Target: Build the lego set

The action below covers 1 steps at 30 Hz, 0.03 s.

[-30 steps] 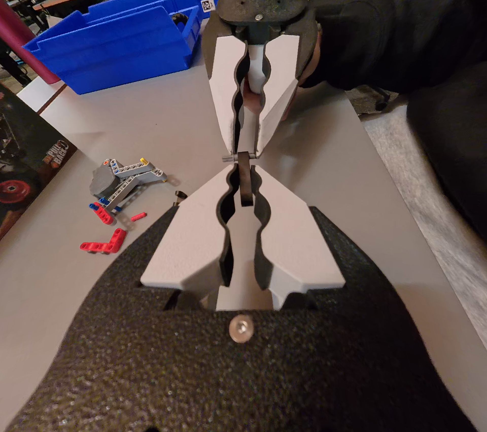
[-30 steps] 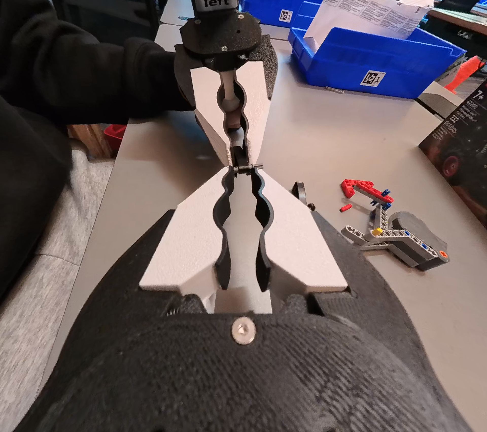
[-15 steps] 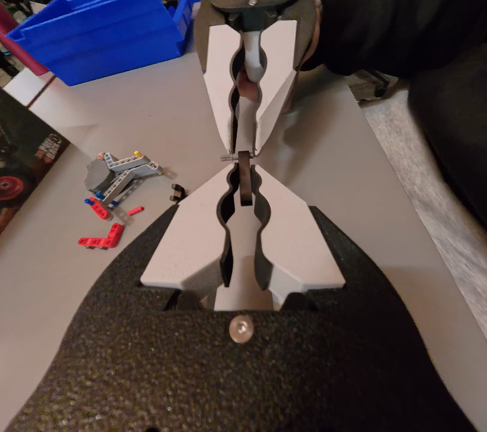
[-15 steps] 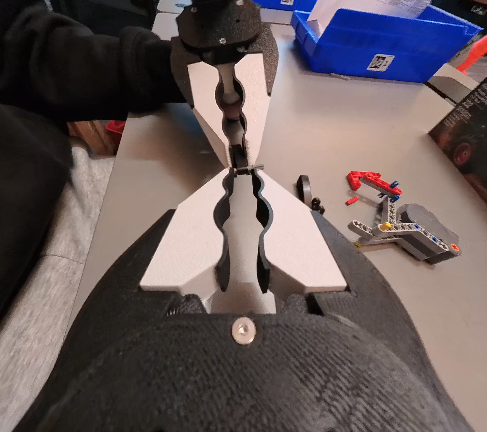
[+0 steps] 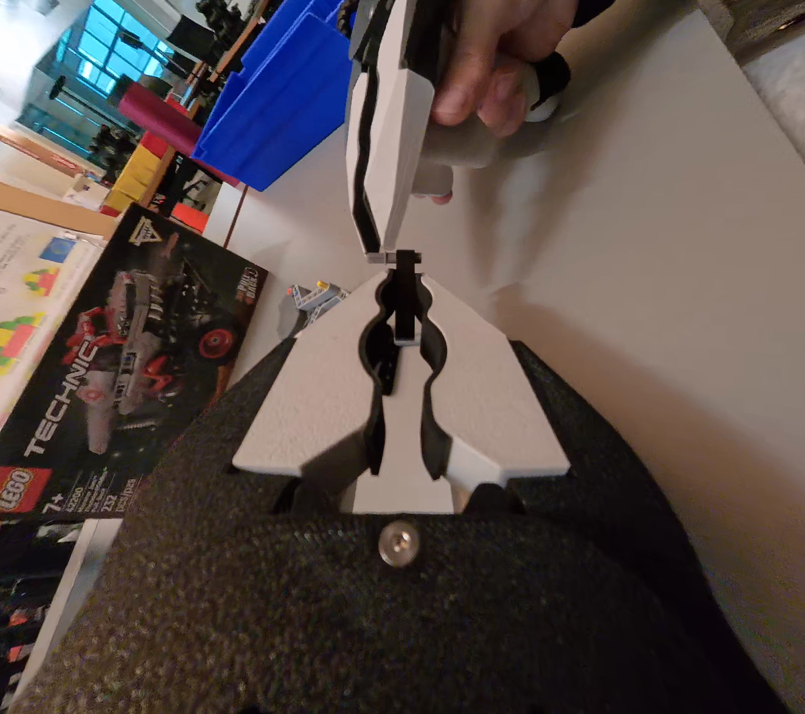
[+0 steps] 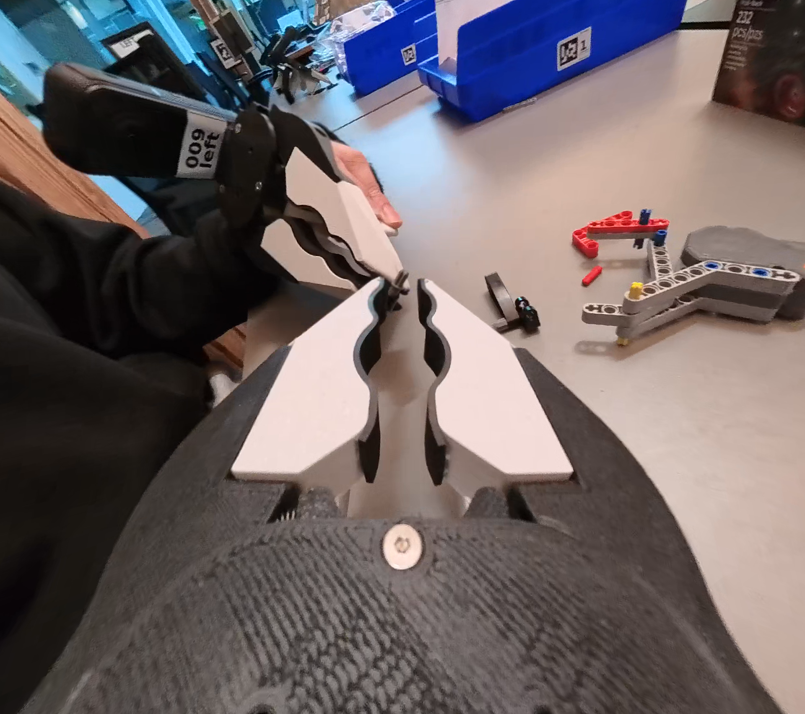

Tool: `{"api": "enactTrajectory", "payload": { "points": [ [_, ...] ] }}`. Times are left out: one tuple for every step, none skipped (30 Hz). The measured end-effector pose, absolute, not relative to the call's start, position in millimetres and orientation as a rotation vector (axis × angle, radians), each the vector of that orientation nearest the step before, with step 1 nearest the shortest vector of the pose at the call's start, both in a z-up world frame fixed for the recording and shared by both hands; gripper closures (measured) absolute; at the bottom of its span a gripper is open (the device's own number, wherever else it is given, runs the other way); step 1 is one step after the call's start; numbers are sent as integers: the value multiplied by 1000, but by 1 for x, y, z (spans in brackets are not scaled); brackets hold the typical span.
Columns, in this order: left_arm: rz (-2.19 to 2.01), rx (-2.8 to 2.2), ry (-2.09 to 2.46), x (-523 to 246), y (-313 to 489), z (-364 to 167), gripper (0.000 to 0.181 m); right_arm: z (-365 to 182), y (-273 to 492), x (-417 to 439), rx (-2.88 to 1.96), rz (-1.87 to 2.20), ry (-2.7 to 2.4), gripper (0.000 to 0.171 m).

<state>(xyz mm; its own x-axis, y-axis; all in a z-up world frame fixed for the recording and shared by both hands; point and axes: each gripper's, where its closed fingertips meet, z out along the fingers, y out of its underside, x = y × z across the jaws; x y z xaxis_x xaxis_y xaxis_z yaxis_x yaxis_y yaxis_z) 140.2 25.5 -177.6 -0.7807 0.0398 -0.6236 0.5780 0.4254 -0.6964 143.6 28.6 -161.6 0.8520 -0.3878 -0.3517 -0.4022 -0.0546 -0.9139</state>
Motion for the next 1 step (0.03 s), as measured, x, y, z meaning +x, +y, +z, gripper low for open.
{"api": "enactTrajectory", "payload": {
  "points": [
    [-1349, 517, 2149, 140, 25, -177, 176, -163, 30, 141, -1674, 28, 616, 160]
  ]
}}
